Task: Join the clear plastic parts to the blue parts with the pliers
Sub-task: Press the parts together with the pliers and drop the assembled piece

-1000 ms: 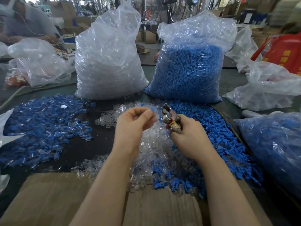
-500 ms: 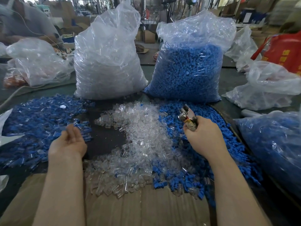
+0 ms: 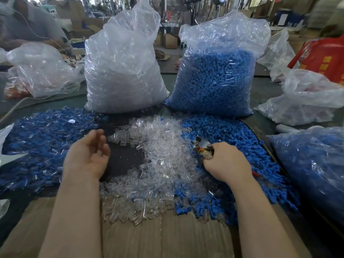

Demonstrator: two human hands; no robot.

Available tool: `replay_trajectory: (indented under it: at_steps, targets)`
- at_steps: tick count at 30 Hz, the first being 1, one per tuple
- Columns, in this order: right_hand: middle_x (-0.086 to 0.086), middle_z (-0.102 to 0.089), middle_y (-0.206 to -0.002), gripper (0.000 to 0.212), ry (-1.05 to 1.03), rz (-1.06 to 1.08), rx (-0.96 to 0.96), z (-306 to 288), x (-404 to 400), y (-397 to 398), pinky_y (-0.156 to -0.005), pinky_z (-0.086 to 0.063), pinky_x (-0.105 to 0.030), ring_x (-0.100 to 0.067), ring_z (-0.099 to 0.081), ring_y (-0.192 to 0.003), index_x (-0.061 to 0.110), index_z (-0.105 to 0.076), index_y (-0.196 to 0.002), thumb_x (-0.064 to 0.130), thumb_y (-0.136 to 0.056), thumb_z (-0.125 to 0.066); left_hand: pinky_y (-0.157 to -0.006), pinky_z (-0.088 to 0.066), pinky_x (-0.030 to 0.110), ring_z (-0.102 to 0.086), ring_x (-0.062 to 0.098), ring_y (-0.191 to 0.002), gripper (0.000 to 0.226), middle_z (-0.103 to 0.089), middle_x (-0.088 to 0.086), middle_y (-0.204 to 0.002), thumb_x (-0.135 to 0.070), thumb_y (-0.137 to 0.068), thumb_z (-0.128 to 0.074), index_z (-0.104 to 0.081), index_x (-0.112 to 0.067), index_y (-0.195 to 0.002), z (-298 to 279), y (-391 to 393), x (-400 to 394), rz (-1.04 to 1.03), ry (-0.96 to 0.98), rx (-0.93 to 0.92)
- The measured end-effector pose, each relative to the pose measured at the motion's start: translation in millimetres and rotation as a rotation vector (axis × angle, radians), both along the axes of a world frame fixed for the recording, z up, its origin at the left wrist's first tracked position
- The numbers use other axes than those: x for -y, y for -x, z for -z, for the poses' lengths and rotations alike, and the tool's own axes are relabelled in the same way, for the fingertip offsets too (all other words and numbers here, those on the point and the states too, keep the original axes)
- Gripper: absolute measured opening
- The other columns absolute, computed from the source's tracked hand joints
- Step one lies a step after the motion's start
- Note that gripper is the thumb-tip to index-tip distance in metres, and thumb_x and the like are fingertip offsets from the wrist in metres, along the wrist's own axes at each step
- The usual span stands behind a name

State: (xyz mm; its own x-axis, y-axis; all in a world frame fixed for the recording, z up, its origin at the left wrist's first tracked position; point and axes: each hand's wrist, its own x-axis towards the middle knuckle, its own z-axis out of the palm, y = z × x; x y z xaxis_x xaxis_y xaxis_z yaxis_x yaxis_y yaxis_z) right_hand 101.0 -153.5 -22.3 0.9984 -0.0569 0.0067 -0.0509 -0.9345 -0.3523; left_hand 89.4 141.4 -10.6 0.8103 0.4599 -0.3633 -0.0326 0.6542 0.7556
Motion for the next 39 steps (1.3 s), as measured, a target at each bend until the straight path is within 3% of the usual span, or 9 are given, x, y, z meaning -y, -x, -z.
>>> replay_trajectory:
  at_steps: [2,7,10,14,19,23,28,34,39]
  targets:
    - [-0.002,-0.056,-0.073,0.017,0.014,0.009,0.015,2,-2,0,-0.057,-0.039,-0.03,-0.027,-0.056,-0.068,0.018,-0.052,-0.075,0.032,-0.08,-0.06,-0.063,-0.047,0.02,-0.062,0.0,-0.059,0.006,-0.072,-0.01,-0.07,-0.019,-0.095,-0.062,-0.067,-0.019,-0.091,-5,-1,10,0.146,-0.261,-0.049]
    - [-0.002,-0.055,-0.071,0.018,0.016,0.011,0.034,4,-4,0,-0.055,-0.037,-0.03,-0.026,-0.054,-0.066,0.018,-0.049,-0.072,0.03,-0.078,-0.061,-0.065,-0.042,0.026,-0.063,0.012,-0.078,0.007,-0.072,-0.002,-0.086,-0.016,-0.088,-0.071,-0.072,-0.023,-0.087,-5,0,34,0.432,-0.902,-0.165]
    - [-0.002,-0.055,-0.071,0.017,0.034,0.01,0.041,5,-5,-1,-0.053,-0.035,-0.029,-0.023,-0.052,-0.063,0.018,-0.049,-0.073,0.029,-0.079,-0.061,-0.055,-0.043,0.019,-0.064,0.005,-0.067,0.007,-0.07,-0.005,-0.078,-0.016,-0.085,-0.074,-0.072,-0.022,-0.085,-2,0,45,0.552,-1.129,-0.24]
    - [-0.002,-0.056,-0.073,0.013,0.029,0.02,0.049,7,-6,-1,-0.055,-0.036,-0.031,-0.026,-0.053,-0.067,0.018,-0.052,-0.078,0.028,-0.079,-0.061,-0.07,-0.048,0.028,-0.062,0.01,-0.077,0.007,-0.067,-0.007,-0.083,-0.022,-0.085,-0.073,-0.069,-0.025,-0.08,6,-3,56,0.587,-1.357,-0.315]
    - [0.0,-0.055,-0.075,0.014,0.019,0.034,0.072,5,-6,-1,-0.056,-0.035,-0.031,-0.026,-0.052,-0.068,0.018,-0.053,-0.081,0.031,-0.082,-0.06,-0.073,-0.047,0.027,-0.059,0.007,-0.08,0.012,-0.066,-0.008,-0.089,-0.019,-0.086,-0.073,-0.063,-0.027,-0.087,13,-6,60,0.564,-1.417,-0.277]
    - [0.001,-0.053,-0.073,0.017,0.033,0.05,0.109,1,-6,-1,-0.051,-0.031,-0.03,-0.021,-0.049,-0.064,0.02,-0.049,-0.078,0.032,-0.084,-0.059,-0.066,-0.047,0.024,-0.061,0.007,-0.078,0.016,-0.067,-0.009,-0.084,-0.019,-0.085,-0.075,-0.063,-0.027,-0.078,13,-4,57,0.577,-1.432,-0.261]
    - [0.002,-0.053,-0.073,0.019,0.005,0.08,0.151,-1,-6,-2,-0.056,-0.038,-0.032,-0.023,-0.053,-0.068,0.022,-0.047,-0.079,0.033,-0.086,-0.06,-0.064,-0.048,0.026,-0.062,0.008,-0.076,0.015,-0.066,-0.009,-0.084,-0.017,-0.085,-0.074,-0.064,-0.027,-0.08,11,-3,55,0.61,-1.446,-0.253]
    - [0.003,-0.053,-0.069,0.021,-0.084,0.105,0.234,-1,-6,-3,-0.051,-0.032,-0.031,-0.017,-0.049,-0.062,0.023,-0.044,-0.074,0.031,-0.086,-0.06,-0.062,-0.047,0.024,-0.062,0.006,-0.072,0.014,-0.069,-0.009,-0.08,-0.02,-0.084,-0.074,-0.069,-0.028,-0.075,8,-1,54,0.63,-1.472,-0.266]
    - [0.01,-0.055,-0.07,0.017,-0.24,0.111,0.294,-5,-8,-3,-0.048,-0.03,-0.025,-0.007,-0.048,-0.062,0.024,-0.054,-0.08,0.036,-0.087,-0.065,-0.056,-0.044,0.019,-0.063,0.008,-0.065,0.01,-0.07,-0.006,-0.072,-0.022,-0.083,-0.078,-0.069,-0.023,-0.077,1,0,56,0.534,-1.293,-0.188]
